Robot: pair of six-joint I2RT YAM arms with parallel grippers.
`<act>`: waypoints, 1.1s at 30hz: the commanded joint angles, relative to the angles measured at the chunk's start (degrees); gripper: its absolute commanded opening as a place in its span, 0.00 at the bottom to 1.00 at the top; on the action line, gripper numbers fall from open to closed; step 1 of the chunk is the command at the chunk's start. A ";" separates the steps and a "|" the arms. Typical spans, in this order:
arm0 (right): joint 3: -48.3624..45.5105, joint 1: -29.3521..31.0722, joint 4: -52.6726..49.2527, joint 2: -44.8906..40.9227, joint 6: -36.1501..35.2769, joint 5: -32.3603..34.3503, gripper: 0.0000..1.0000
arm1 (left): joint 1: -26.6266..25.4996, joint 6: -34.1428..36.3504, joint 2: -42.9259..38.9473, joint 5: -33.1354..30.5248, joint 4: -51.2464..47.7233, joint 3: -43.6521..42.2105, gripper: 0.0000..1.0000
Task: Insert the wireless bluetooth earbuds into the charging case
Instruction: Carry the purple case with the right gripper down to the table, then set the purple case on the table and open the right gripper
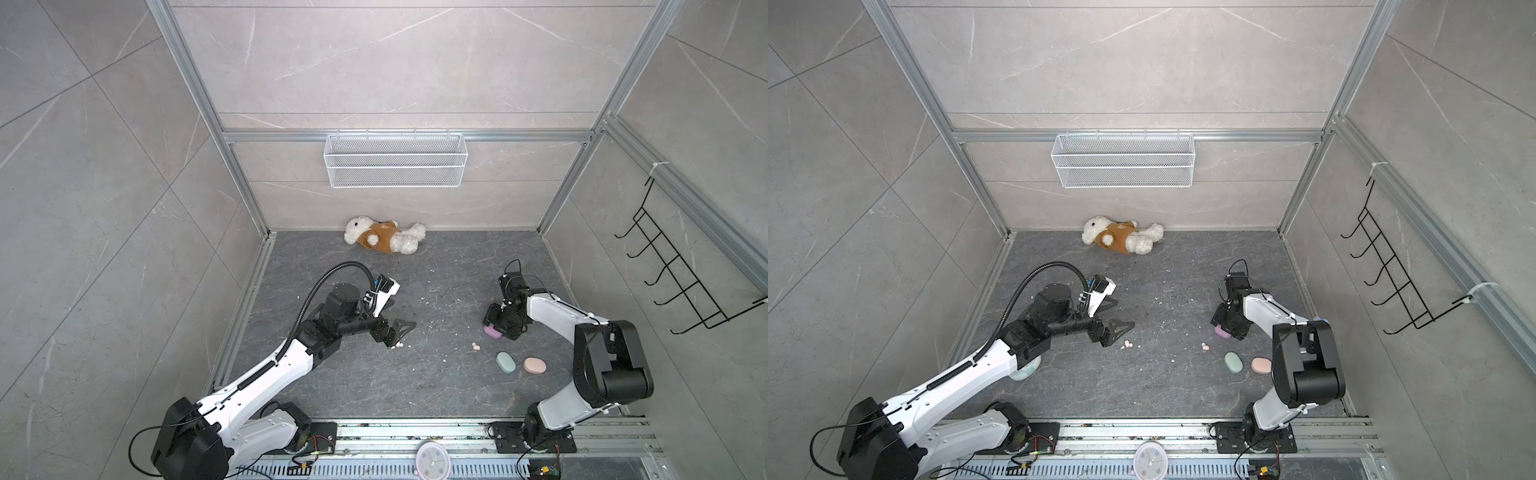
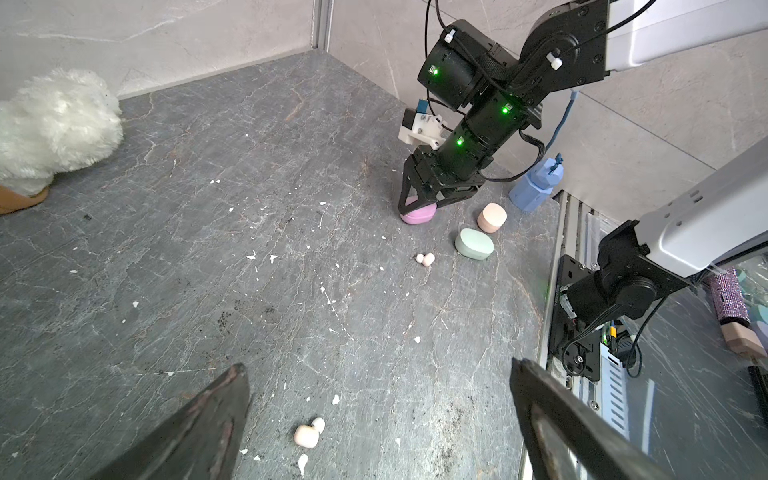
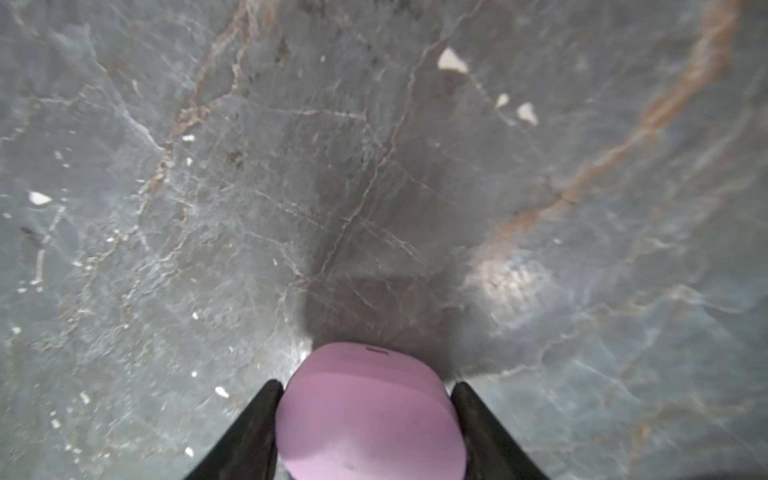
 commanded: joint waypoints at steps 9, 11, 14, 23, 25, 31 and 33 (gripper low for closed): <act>-0.40 3.42 1.57 4.46 0.82 3.63 0.50 | 0.27 -2.95 2.00 2.78 3.68 3.19 1.00; -0.36 3.70 1.46 4.63 1.00 3.86 0.52 | 0.29 -3.34 2.22 2.82 3.68 3.46 1.00; -0.50 3.88 1.57 4.17 1.28 3.83 0.56 | 0.28 -3.77 2.44 2.64 3.34 4.01 1.00; 0.86 4.60 0.26 3.01 0.67 3.42 0.79 | 1.23 -4.96 3.22 2.09 2.89 4.72 1.00; 1.30 4.80 -0.61 1.96 0.74 3.34 0.83 | 1.75 -5.16 3.31 1.93 2.93 4.71 1.00; 3.97 5.56 -6.50 -4.68 0.93 2.47 0.92 | 4.03 -5.02 4.34 1.53 1.84 5.83 1.00; 5.88 5.69 -10.01 -7.29 0.96 2.44 0.94 | 4.78 -4.80 4.84 1.26 1.72 6.10 1.00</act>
